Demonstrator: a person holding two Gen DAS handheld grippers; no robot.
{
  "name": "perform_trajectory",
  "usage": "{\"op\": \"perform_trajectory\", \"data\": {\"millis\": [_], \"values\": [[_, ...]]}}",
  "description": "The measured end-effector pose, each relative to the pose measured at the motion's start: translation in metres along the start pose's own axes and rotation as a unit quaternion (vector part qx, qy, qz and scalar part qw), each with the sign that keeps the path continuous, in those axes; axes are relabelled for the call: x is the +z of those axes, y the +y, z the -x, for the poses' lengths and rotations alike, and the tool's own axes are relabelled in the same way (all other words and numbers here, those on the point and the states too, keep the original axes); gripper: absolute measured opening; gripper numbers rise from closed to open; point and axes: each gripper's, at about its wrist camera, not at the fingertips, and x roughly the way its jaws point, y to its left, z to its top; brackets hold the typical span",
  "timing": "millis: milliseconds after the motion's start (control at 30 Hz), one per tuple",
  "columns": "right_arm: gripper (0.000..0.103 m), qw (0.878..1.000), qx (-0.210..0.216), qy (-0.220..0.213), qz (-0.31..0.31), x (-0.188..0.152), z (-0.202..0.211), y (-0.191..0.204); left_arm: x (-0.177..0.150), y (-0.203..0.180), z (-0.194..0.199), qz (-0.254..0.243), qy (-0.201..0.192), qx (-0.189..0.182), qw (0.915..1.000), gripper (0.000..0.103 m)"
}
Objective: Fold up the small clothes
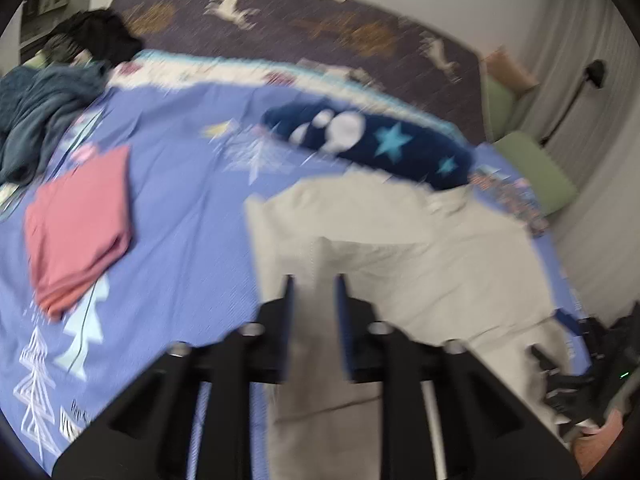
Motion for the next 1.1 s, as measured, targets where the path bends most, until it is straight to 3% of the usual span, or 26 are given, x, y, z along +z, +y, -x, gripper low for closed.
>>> {"op": "perform_trajectory", "data": {"millis": [133,267,367,433,500,567,600,700,800,867,967,1000,1033,1067,1100], "values": [[0.071,0.997,-0.021,0.027,-0.063,-0.016,0.002,-0.037,-0.009,0.007,-0.008,0.006,0.007,-0.004,0.9999,0.043],[0.071,0.987,-0.075,0.062,-0.125,-0.034,-0.003,-0.077,-0.013,-0.009,-0.012,-0.014,0.008,-0.016,0.9997,0.055],[0.07,0.973,-0.105,0.098,-0.182,-0.053,-0.016,-0.105,-0.019,-0.025,-0.018,-0.025,0.016,-0.03,0.9991,0.058],[0.069,0.955,-0.077,0.099,-0.27,-0.066,-0.015,-0.136,-0.025,-0.036,-0.021,-0.036,0.021,-0.034,0.9985,0.061],[0.069,0.942,-0.068,0.097,-0.314,-0.074,-0.01,-0.149,-0.034,-0.043,-0.028,-0.048,0.028,-0.031,0.998,0.063],[0.055,0.935,-0.141,0.114,-0.306,-0.079,-0.005,-0.15,-0.042,-0.047,-0.032,-0.059,0.025,-0.021,0.9977,0.064],[0.058,0.935,-0.139,0.11,-0.307,-0.082,-0.002,-0.151,-0.044,-0.05,-0.032,-0.067,0.019,-0.016,0.9974,0.067],[0.057,0.943,-0.054,0.087,-0.317,-0.084,0.007,-0.15,-0.046,-0.059,-0.033,-0.081,0.016,-0.006,0.9966,0.07],[0.057,0.971,-0.025,0.053,-0.231,-0.064,0.014,-0.123,-0.045,-0.065,-0.034,-0.083,0.018,-0.006,0.9964,0.07],[0.071,0.987,-0.03,0.067,-0.143,-0.047,0.003,-0.091,-0.043,-0.067,-0.034,-0.076,0.017,-0.009,0.997,0.07],[0.072,0.99,-0.078,0.082,-0.081,-0.033,-0.021,-0.067,-0.042,-0.068,-0.031,-0.06,0.013,-0.021,0.9979,0.07],[0.062,0.989,-0.084,0.075,-0.09,-0.03,-0.021,-0.072,-0.042,-0.068,-0.03,-0.06,0.012,-0.023,0.9979,0.071],[0.028,0.985,-0.105,0.066,-0.119,-0.028,-0.019,-0.083,-0.043,-0.068,-0.029,-0.061,0.011,-0.023,0.9978,0.071],[0.025,0.981,-0.094,0.058,-0.162,-0.032,-0.017,-0.101,-0.044,-0.067,-0.027,-0.063,0.009,-0.021,0.9977,0.071],[0.028,0.973,-0.052,0.052,-0.218,-0.04,-0.014,-0.12,-0.045,-0.065,-0.028,-0.062,0.01,-0.017,0.9979,0.071]]}}
